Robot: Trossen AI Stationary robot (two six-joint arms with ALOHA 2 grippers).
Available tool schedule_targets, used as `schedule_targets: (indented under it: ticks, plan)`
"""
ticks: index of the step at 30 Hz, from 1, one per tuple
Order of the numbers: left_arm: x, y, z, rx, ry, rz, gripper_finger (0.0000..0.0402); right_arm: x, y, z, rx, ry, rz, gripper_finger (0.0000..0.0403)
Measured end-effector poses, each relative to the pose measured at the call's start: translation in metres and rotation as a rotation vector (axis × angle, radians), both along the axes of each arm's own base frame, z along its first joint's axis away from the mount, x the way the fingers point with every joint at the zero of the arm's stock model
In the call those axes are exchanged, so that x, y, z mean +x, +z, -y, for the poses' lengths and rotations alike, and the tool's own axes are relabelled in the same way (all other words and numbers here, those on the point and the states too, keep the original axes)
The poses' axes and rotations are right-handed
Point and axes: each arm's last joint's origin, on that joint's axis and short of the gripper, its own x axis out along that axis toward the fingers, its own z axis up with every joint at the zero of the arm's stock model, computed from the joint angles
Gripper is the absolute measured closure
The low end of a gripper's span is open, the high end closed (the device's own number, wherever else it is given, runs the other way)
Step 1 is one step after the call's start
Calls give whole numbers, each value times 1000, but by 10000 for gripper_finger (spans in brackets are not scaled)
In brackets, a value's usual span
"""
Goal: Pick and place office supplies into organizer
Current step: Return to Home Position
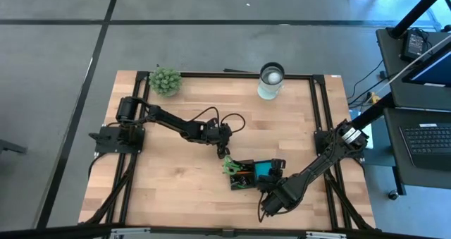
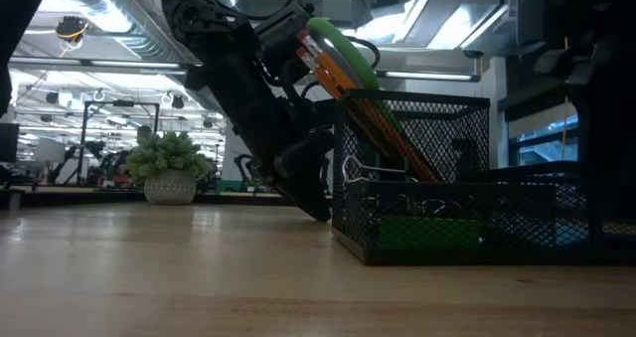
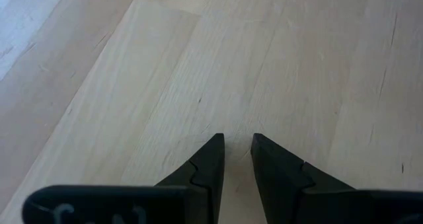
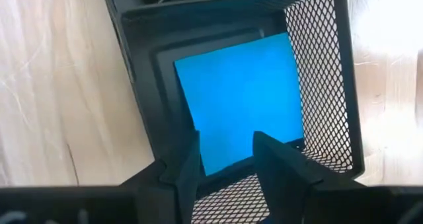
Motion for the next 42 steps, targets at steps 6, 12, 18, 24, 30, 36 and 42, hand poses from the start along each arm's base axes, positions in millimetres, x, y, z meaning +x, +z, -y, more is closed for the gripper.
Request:
schedule_targets:
  ticks: [6, 12, 18, 24, 30, 36, 42]
  plan:
    - [0, 1, 0, -1, -1, 0, 327, 2, 11, -2, -2, -2, -15, 259]
    - [-10, 15, 0, 1, -30, -48, 327, -3, 36, 2, -35, -3, -49, 260]
    - [-23, 49, 0, 12, 1, -29, 327, -13, 90, 16, -32, 19, 198, 260]
    - [-33, 97, 11, 140, 71, 147, 327, -25, 149, 38, -63, 117, 502, 260]
    - [-50, 148, 27, 267, 32, 337, 327, -31, 168, 69, -60, 207, 687, 260]
    - [-75, 190, 25, 261, -41, 458, 327, -46, 165, 108, 56, 283, 823, 260]
    - [-101, 219, 19, 278, -51, 541, 327, -78, 155, 140, 77, 262, 962, 260]
